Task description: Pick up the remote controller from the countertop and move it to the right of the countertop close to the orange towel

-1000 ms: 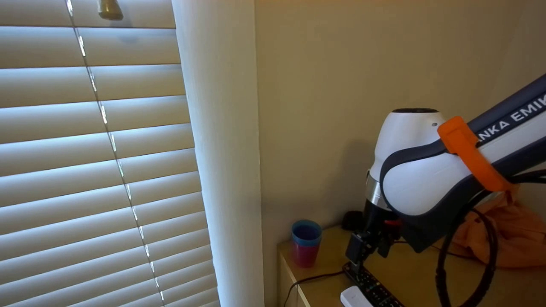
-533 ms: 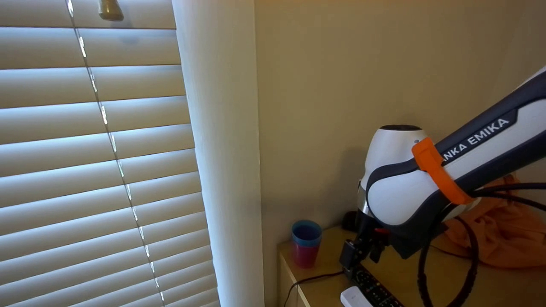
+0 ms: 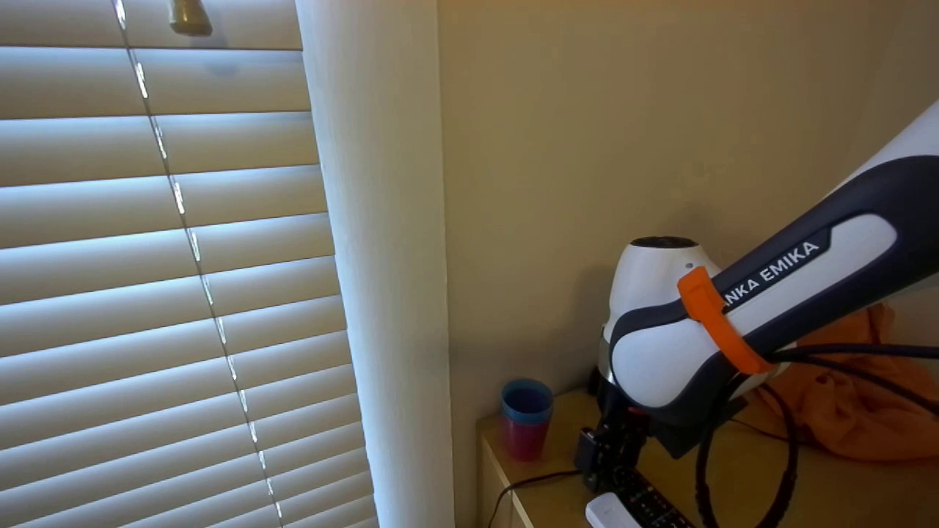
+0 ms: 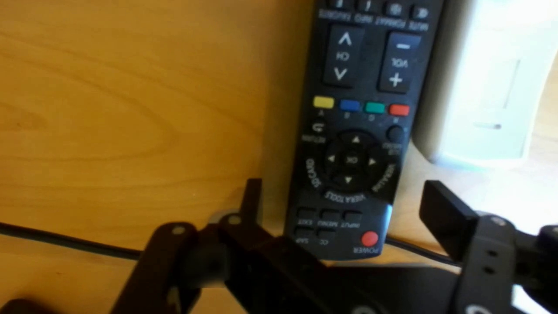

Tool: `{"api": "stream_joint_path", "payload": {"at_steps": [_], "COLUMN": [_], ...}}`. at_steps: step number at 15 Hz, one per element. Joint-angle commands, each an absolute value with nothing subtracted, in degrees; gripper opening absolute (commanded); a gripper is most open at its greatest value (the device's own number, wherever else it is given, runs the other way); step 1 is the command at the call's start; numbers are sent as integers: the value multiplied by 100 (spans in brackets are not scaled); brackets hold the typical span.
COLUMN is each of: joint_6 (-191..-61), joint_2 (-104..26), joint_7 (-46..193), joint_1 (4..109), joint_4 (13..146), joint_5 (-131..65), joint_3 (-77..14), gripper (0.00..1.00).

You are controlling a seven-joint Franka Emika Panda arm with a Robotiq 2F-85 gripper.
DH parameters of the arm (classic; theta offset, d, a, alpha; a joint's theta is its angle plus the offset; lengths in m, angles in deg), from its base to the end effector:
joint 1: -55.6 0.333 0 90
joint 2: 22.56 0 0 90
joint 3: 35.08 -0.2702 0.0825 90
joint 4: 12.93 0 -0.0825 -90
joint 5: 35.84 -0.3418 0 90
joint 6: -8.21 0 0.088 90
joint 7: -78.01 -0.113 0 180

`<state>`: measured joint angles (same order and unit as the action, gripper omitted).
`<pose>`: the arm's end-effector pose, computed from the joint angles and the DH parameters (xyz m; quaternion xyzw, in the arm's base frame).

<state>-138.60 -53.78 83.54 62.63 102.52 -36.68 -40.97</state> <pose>0.5419 0.1246 0.1698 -0.9887 -0.1468 -0.0005 0.0307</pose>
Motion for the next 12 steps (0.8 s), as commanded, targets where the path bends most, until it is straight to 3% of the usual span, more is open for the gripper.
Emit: {"api": "stream_joint_path", "payload": {"at_steps": [1, 5, 12], "joint_6": [-13706, -13675, -12745], "joint_2": [-5531, -5247, -4165], "joint_7": [8158, 7793, 8222], "joint_1": [6347, 6512, 6065], "joint_4": [10107, 10306, 10966], "joint_5": [-3526, -3325, -3724], "joint_3": [-4049, -3911, -4154], "gripper": [60, 31, 31]}}
